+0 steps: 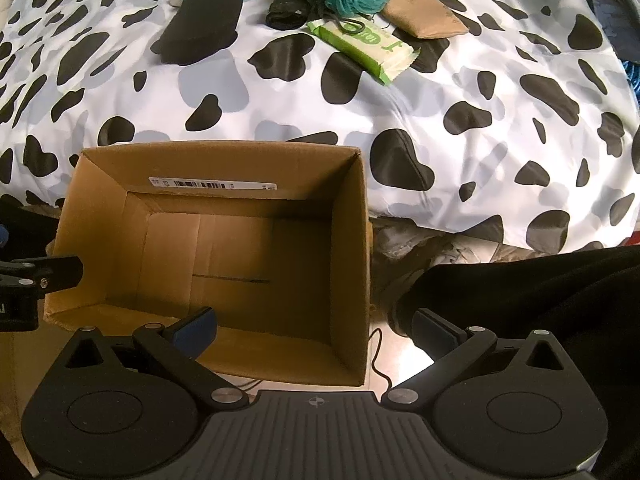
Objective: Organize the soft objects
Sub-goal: 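Move both grippers from the cardboard box toward the items on the bed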
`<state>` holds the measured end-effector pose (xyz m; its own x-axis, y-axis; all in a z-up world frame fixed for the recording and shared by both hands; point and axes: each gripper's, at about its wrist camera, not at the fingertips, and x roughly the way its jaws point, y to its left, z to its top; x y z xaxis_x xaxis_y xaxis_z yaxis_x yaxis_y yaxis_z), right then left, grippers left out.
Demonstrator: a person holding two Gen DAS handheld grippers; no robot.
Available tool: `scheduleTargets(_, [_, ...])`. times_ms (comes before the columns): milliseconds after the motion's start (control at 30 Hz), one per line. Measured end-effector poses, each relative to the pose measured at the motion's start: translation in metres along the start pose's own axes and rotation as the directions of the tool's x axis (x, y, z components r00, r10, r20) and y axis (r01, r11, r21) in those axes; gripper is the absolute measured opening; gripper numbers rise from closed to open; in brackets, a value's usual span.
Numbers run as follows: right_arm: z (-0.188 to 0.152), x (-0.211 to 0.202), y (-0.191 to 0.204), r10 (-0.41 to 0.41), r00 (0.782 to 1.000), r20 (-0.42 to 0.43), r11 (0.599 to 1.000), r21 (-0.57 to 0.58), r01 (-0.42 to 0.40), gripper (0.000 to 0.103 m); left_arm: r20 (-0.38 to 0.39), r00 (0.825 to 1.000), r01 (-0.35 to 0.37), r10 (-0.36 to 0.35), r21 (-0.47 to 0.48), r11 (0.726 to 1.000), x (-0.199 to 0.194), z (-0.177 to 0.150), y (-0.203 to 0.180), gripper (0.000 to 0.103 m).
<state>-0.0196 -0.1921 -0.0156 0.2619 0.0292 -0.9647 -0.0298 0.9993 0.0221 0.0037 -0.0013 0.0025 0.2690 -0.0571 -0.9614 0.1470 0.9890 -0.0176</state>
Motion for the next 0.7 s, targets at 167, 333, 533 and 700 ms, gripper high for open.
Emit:
scheduleTargets(167, [0.003, -0.002, -0.004, -0.002, 1.0, 0.003, 1.0, 0.006, 0.002, 0.103, 0.046, 0.999, 0.003, -0.002, -0.013, 1.0, -0.005, -0.004, -0.003, 0.103])
scheduleTargets(333, [0.007, -0.002, -0.009, -0.002, 1.0, 0.002, 0.999, 0.048, 0.002, 0.103, 0.085, 0.996, -0.01, 0.01, 0.006, 1.0, -0.005, -0.007, -0.008, 0.103])
scheduleTargets(533, [0.01, -0.001, -0.006, -0.007, 1.0, 0.012, 0.998, 0.055, 0.007, 0.103, 0.128, 0.991, -0.034, 0.035, -0.015, 0.999, -0.005, -0.003, -0.002, 0.103])
scheduleTargets(700, [0.01, 0.003, 0.002, -0.028, 1.0, 0.012, 0.999, 0.025, 0.027, 0.103, 0.142, 0.989, -0.023, 0.025, -0.018, 1.0, -0.006, 0.0, -0.001, 0.103])
